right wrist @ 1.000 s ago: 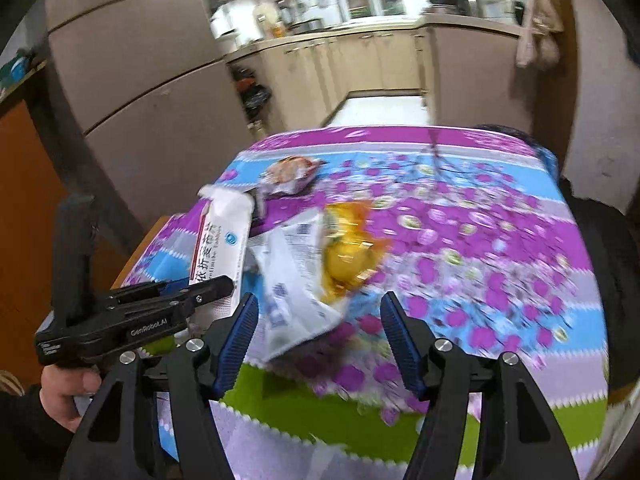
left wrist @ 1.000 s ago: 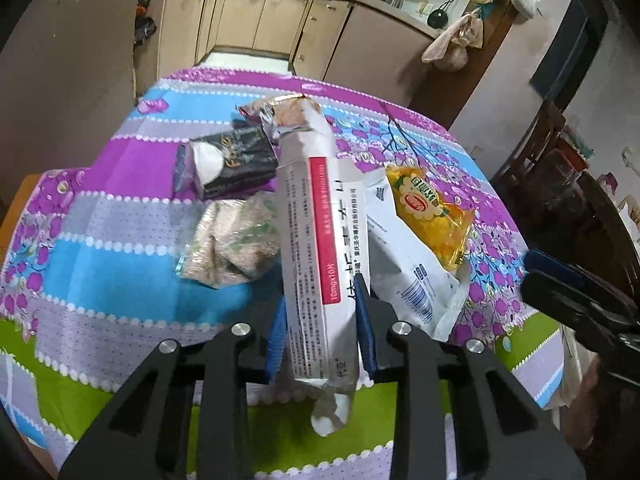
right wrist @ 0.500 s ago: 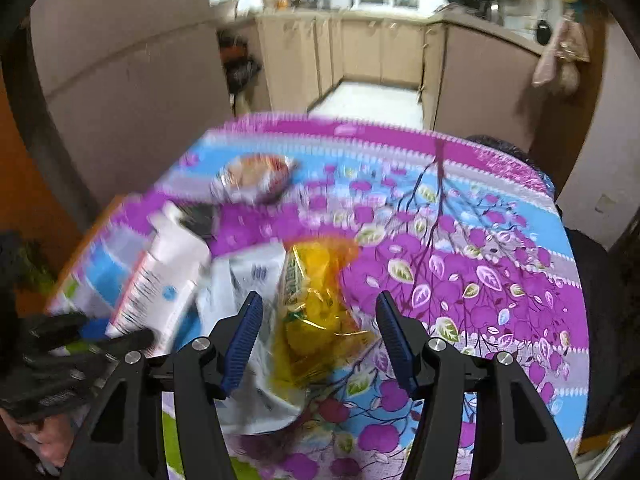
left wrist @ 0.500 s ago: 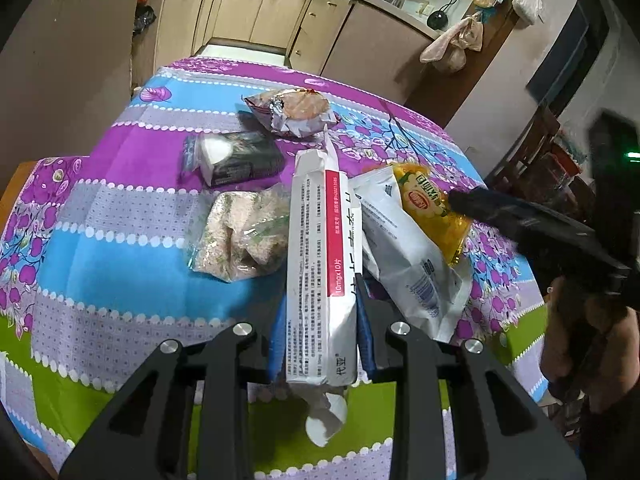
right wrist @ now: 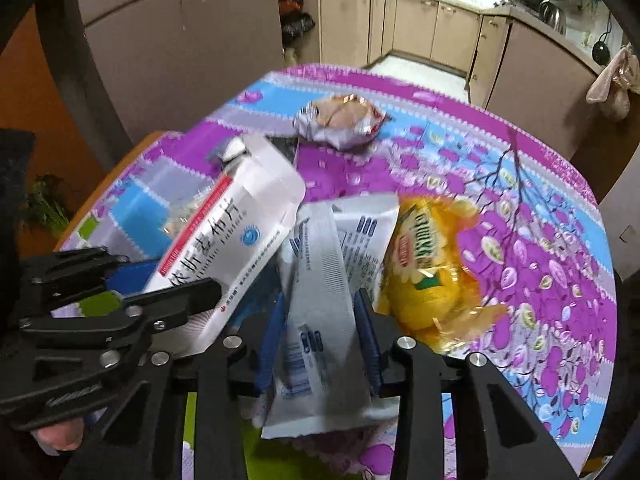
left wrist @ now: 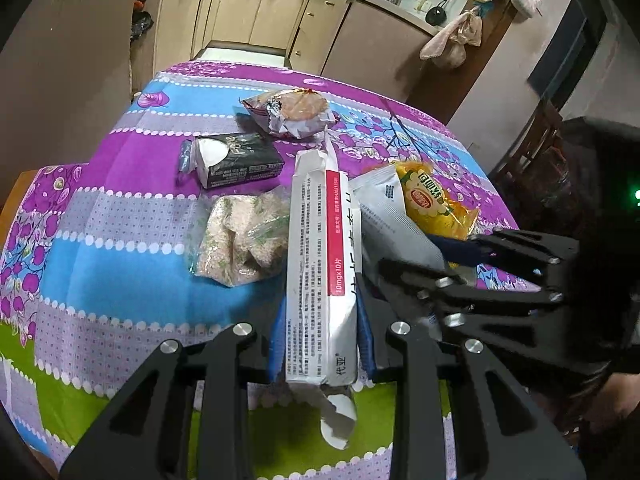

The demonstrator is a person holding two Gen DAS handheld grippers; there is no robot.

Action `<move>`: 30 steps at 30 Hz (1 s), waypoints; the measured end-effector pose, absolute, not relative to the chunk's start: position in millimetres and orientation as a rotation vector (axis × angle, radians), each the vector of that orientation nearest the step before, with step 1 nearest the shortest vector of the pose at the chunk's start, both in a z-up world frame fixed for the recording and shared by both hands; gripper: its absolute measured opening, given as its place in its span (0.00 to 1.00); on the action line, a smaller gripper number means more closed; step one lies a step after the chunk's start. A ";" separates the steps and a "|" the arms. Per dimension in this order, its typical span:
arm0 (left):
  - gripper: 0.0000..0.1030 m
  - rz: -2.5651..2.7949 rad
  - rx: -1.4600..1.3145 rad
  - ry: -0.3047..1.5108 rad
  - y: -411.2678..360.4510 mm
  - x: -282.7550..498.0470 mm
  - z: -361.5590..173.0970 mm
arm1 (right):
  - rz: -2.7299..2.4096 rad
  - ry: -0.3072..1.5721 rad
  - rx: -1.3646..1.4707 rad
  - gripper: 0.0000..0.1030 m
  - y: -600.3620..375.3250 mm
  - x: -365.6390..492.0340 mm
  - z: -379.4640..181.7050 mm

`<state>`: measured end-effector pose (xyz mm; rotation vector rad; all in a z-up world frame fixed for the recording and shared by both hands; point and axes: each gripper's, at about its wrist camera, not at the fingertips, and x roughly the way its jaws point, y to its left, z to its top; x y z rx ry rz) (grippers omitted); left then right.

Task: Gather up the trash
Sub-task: 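Lift and carry the white box and sachets over the white basin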

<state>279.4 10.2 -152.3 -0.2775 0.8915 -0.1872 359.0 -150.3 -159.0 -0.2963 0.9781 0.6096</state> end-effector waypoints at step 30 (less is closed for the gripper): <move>0.25 -0.256 -0.197 0.595 -28.6 222.1 -34.6 | 0.319 0.514 0.037 0.23 -269.8 209.3 -16.2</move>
